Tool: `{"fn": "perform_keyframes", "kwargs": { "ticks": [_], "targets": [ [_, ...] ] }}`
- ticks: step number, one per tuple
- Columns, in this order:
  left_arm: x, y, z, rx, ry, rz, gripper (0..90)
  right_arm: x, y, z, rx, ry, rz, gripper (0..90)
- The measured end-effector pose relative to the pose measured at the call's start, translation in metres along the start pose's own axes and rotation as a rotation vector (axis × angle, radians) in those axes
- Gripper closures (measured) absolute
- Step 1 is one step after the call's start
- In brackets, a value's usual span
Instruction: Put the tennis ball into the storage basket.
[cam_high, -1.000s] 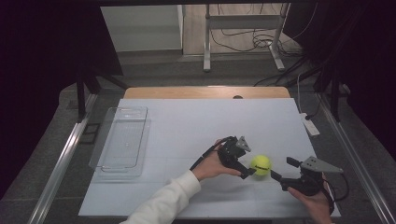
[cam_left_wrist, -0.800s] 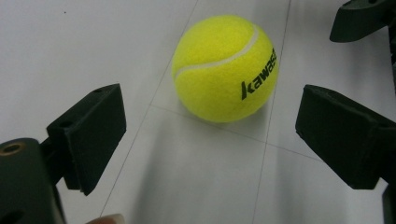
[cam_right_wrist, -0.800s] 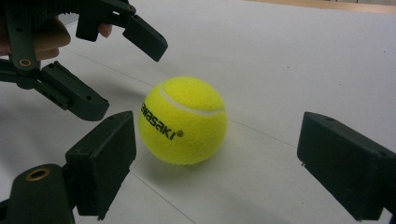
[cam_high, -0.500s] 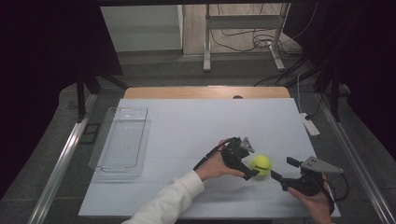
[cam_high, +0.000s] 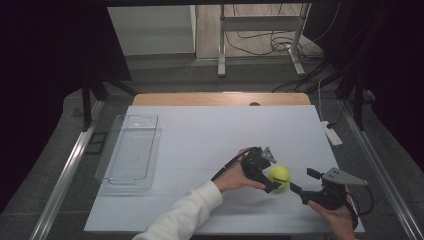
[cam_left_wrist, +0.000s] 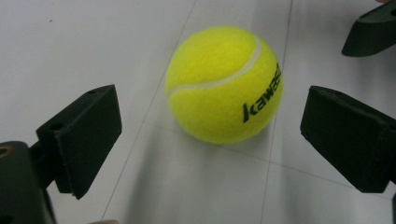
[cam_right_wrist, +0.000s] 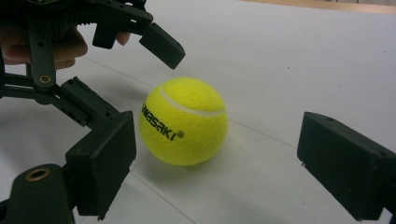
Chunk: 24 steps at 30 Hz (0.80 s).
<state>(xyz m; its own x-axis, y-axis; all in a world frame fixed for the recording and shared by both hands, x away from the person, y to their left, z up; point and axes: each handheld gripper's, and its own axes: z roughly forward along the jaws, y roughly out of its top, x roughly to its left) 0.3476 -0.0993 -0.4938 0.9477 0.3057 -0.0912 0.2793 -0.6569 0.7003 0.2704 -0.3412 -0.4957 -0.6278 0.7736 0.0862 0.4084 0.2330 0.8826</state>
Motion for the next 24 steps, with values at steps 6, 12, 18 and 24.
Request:
{"fn": "perform_keyframes", "kwargs": {
  "ticks": [6,12,18,24],
  "targets": [
    [-0.002,0.002,0.008,0.004,-0.010,-0.001,6.2,-0.001,0.000,0.000,-0.001,-0.001,0.001,11.6],
    [0.001,0.003,0.016,0.021,-0.006,0.009,6.5,-0.001,0.000,0.000,0.001,-0.002,-0.001,11.7],
    [0.001,0.005,0.020,0.018,-0.013,0.010,6.9,-0.001,-0.001,-0.001,0.002,-0.004,0.001,11.7],
    [-0.002,0.007,0.027,0.021,-0.003,0.014,8.4,-0.001,-0.001,0.000,0.001,-0.004,0.001,11.7]
  ]
}}
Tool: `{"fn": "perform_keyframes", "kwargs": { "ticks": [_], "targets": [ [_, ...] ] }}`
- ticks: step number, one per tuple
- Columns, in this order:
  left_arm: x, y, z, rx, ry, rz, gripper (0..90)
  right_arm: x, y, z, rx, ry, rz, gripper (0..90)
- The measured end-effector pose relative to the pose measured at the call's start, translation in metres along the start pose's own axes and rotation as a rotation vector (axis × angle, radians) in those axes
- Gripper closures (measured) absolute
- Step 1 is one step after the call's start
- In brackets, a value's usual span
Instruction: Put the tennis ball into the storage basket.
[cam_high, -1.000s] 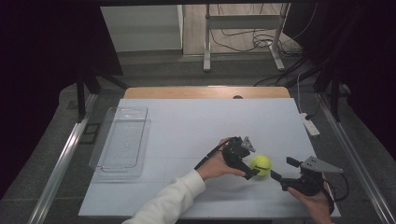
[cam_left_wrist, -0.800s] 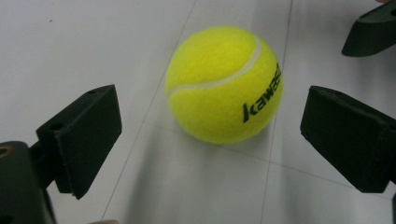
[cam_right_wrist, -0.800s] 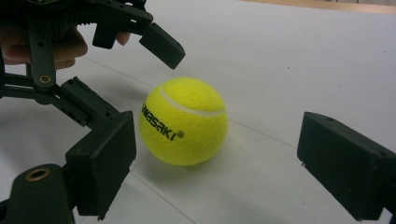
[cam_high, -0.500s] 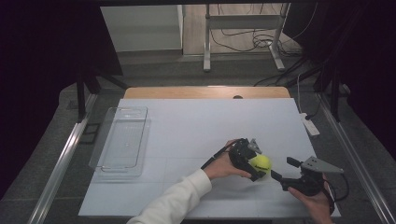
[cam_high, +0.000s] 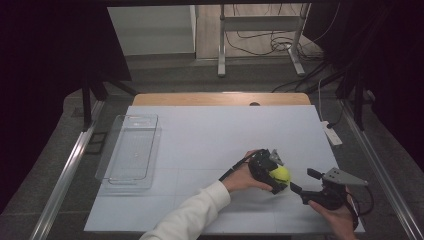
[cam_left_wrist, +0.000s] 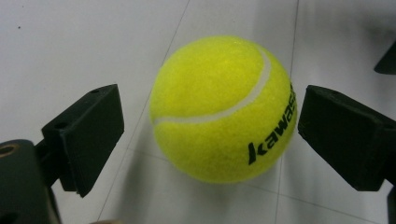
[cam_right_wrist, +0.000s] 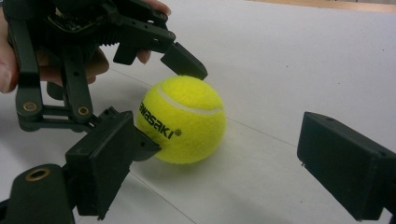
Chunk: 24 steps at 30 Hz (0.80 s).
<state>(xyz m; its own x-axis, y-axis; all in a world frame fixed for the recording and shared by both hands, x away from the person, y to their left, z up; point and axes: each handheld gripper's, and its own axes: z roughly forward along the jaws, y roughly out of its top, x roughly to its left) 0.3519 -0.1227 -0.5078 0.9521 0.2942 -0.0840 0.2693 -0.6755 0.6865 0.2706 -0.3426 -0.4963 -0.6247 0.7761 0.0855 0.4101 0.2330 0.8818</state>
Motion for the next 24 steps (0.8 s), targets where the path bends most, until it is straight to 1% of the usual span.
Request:
{"fn": "perform_keyframes", "kwargs": {
  "ticks": [2,4,6,9,10,14,17,20,22,23,24],
  "targets": [
    [-0.0009,-0.0001,0.0018,0.007,0.004,0.004,11.1,0.0000,0.0000,-0.0002,0.001,-0.001,-0.001,11.7],
    [-0.0021,0.0001,0.0034,0.013,0.023,0.005,16.2,0.0000,-0.0001,-0.0003,0.001,-0.001,-0.002,11.6],
    [-0.0023,0.0002,0.0031,0.011,0.018,0.002,18.0,0.0000,-0.0001,-0.0004,0.001,-0.002,-0.002,11.7],
    [-0.0038,0.0008,0.0017,0.001,0.016,0.004,25.3,-0.0003,-0.0002,-0.0008,-0.001,-0.001,0.000,11.7],
    [-0.0036,0.0009,0.0013,0.006,0.017,0.011,25.5,-0.0003,-0.0002,-0.0009,-0.002,-0.001,0.001,11.7],
    [-0.0039,0.0010,0.0011,0.004,0.018,0.001,26.3,-0.0004,-0.0004,-0.0007,0.000,-0.002,0.000,11.7],
    [-0.0042,0.0009,0.0003,0.009,0.021,0.010,26.6,-0.0003,-0.0004,-0.0008,-0.001,-0.002,0.000,11.7],
    [-0.0031,0.0001,-0.0006,0.004,0.016,0.001,26.6,-0.0003,-0.0004,-0.0008,-0.001,-0.002,0.000,11.6],
    [-0.0027,-0.0005,-0.0017,0.005,0.024,-0.001,26.6,-0.0003,-0.0004,-0.0007,-0.001,-0.002,0.000,11.7],
    [-0.0019,-0.0007,-0.0032,0.010,0.031,0.006,26.6,-0.0002,-0.0003,-0.0007,-0.001,-0.003,0.000,11.7],
    [-0.0019,-0.0010,-0.0040,0.003,0.036,0.000,26.6,-0.0001,-0.0004,-0.0006,-0.001,-0.003,0.000,11.7]
  ]
}}
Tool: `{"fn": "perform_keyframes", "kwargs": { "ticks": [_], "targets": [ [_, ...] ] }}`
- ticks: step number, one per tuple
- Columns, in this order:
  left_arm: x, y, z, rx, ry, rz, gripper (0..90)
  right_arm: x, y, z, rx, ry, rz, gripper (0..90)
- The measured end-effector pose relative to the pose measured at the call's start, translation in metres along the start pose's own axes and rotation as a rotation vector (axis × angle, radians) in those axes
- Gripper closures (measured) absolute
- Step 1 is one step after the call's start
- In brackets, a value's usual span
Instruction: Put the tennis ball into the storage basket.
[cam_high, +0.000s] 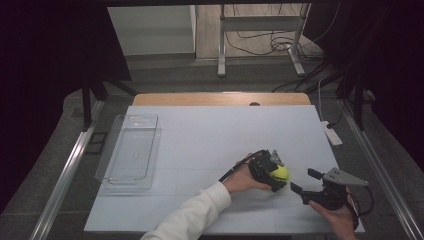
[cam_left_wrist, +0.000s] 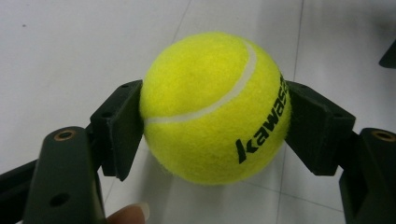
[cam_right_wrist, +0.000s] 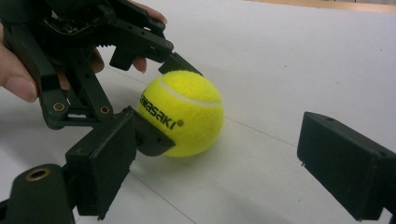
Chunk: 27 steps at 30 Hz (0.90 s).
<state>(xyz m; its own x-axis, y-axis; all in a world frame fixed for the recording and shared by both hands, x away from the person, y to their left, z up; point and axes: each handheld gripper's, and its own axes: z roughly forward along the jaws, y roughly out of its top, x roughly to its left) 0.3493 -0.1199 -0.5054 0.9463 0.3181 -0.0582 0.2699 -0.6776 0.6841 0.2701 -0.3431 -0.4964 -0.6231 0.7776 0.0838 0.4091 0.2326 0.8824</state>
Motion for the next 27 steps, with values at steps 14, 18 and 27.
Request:
{"fn": "perform_keyframes", "kwargs": {
  "ticks": [14,18,27],
  "targets": [
    [0.012,-0.015,-0.024,-0.011,0.051,-0.029,26.6,0.001,0.001,0.001,0.000,0.001,-0.006,11.7],
    [0.013,-0.018,-0.034,-0.034,0.056,-0.041,26.6,0.001,0.001,0.001,-0.002,-0.001,-0.003,11.7],
    [0.013,-0.024,-0.040,-0.044,0.059,-0.052,26.6,0.002,0.001,0.001,-0.001,0.000,-0.002,11.7]
  ]
}}
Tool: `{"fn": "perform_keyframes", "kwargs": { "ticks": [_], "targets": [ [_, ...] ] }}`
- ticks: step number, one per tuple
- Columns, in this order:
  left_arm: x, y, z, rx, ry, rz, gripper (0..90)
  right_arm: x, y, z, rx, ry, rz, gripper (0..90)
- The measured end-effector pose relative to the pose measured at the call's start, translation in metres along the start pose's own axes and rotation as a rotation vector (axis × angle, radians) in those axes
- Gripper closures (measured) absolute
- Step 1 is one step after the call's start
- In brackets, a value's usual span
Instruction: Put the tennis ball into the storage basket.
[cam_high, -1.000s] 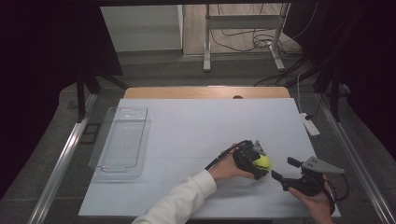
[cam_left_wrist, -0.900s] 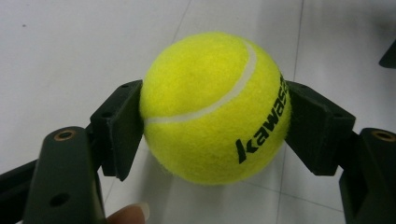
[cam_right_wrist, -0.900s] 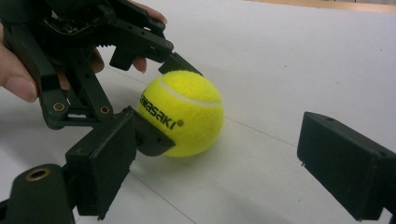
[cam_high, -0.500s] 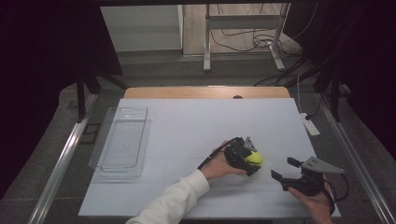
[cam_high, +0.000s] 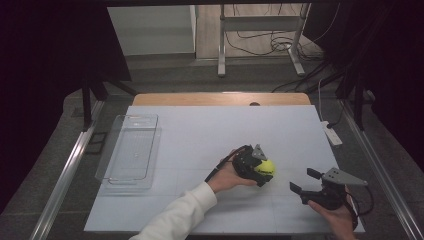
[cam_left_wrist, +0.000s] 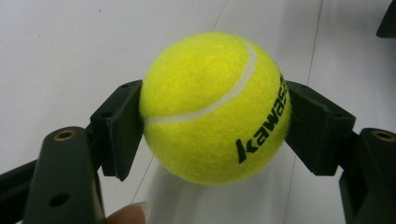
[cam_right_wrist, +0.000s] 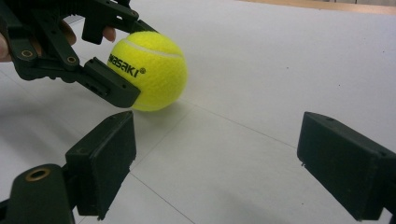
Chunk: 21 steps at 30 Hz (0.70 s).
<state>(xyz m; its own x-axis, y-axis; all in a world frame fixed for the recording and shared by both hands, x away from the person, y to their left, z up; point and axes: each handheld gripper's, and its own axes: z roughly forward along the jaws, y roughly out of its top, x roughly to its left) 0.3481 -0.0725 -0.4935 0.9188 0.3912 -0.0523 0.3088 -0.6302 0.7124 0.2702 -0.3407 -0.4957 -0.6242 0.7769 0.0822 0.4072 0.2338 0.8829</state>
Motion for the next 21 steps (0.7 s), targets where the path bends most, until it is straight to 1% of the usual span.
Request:
{"fn": "perform_keyframes", "kwargs": {
  "ticks": [10,12,14,21],
  "targets": [
    [0.001,-0.002,-0.012,-0.023,0.001,0.001,26.6,0.000,0.000,0.000,0.002,0.000,-0.001,11.7],
    [0.000,-0.003,-0.014,-0.034,-0.001,-0.009,26.6,0.000,0.000,0.001,0.003,0.000,0.000,11.6],
    [0.000,-0.004,-0.016,-0.033,0.000,-0.003,26.6,0.000,0.000,0.001,0.003,0.000,0.000,11.6],
    [0.001,-0.008,-0.025,-0.052,-0.004,-0.017,26.6,0.000,0.000,0.001,0.004,0.002,-0.001,11.6]
  ]
}}
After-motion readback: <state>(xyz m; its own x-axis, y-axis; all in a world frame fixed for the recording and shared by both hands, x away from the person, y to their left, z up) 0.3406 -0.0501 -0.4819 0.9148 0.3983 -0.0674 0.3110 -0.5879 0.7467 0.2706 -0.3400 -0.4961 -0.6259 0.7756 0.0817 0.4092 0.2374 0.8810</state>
